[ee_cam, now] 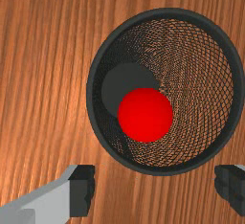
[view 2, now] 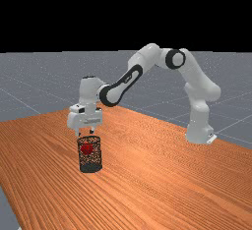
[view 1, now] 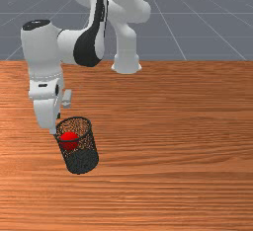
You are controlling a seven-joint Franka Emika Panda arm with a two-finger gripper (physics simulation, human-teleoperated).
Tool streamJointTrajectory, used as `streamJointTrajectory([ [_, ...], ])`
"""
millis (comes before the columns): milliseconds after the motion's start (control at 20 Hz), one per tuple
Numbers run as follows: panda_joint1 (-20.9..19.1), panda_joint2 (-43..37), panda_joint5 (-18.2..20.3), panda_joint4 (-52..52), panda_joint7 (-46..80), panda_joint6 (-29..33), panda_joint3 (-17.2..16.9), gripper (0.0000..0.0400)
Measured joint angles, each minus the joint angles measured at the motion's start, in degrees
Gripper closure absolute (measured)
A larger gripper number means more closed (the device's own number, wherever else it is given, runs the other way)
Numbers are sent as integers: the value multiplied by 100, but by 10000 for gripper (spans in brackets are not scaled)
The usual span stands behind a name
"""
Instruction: Put the ball into the container
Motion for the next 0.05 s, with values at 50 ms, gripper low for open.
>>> streamJointTrajectory([
  [50, 73, 43, -76, 289, 432, -548, -170, 18],
])
